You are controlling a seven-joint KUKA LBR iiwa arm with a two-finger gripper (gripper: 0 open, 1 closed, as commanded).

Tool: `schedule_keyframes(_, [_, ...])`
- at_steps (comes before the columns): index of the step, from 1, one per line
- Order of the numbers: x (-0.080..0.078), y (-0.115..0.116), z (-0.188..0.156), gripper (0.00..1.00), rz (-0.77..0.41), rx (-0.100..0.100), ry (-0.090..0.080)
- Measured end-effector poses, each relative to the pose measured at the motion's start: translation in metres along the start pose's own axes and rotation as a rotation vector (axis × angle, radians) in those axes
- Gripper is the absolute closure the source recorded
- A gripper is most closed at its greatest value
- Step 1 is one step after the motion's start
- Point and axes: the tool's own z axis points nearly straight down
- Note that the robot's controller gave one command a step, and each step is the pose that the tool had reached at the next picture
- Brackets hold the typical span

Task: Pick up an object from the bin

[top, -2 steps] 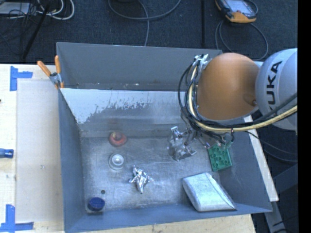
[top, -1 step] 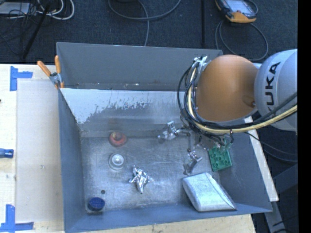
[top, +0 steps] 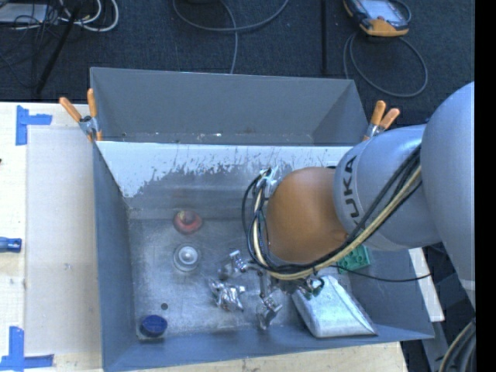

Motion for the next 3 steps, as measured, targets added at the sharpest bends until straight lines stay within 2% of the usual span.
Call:
schedule_keyframes(1, [-0.005,0.025,-0.002,0.0,-0.097,0.004,-0.006])
schedule_keyframes(2, [-0.005,0.025,-0.002,1.0,-0.097,0.005,-0.006])
schedule_keyframes(3, [-0.019,0.082,-0.218,1.0,-0.138,0.008,-0.017])
